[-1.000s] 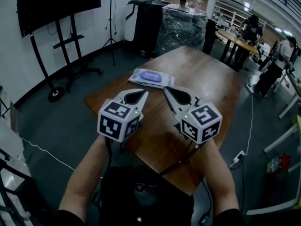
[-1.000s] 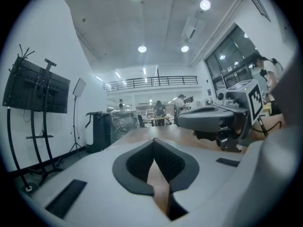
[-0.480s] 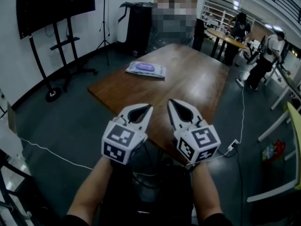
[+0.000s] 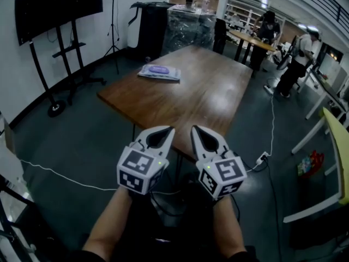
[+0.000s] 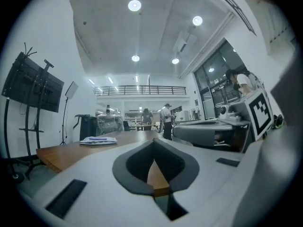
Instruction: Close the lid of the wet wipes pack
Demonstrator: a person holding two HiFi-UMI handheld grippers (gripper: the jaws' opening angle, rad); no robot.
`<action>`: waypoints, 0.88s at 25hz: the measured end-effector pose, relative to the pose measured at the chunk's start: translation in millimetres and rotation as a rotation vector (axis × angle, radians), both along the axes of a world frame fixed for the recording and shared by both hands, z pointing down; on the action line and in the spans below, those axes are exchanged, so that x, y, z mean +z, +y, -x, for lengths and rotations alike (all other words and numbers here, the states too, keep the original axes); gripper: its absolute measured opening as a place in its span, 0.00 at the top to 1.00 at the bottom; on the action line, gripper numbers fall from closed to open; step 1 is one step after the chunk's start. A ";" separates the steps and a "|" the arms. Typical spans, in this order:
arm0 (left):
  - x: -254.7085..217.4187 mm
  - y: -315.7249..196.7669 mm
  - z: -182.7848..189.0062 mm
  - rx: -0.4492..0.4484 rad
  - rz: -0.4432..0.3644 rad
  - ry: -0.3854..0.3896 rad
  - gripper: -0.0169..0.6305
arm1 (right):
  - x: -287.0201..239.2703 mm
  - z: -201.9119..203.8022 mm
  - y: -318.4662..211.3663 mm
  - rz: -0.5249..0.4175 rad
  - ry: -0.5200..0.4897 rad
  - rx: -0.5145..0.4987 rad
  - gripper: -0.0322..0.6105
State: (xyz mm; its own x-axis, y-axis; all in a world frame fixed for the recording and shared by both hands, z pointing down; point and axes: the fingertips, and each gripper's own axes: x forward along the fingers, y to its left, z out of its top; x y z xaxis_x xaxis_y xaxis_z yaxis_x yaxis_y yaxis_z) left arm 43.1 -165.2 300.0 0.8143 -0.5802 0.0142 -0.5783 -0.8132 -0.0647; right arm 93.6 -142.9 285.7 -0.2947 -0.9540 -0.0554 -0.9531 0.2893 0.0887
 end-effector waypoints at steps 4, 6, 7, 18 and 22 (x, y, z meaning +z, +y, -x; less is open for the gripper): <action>2.8 16.6 -5.2 0.012 0.000 0.005 0.96 | 2.6 -5.4 20.5 -0.004 -0.007 0.018 0.94; 3.1 23.0 -6.7 0.019 -0.001 0.002 0.96 | 2.6 -6.7 28.0 -0.006 -0.011 0.024 0.94; 3.0 25.5 -7.4 0.022 -0.002 0.001 0.96 | 2.3 -7.1 30.8 -0.007 -0.012 0.026 0.94; 7.7 39.6 -21.1 0.043 0.002 -0.003 0.96 | 3.3 -18.3 43.3 -0.011 -0.030 0.029 0.94; 8.8 41.4 -23.7 0.042 0.003 -0.007 0.96 | 4.2 -19.6 44.2 -0.008 -0.031 0.024 0.94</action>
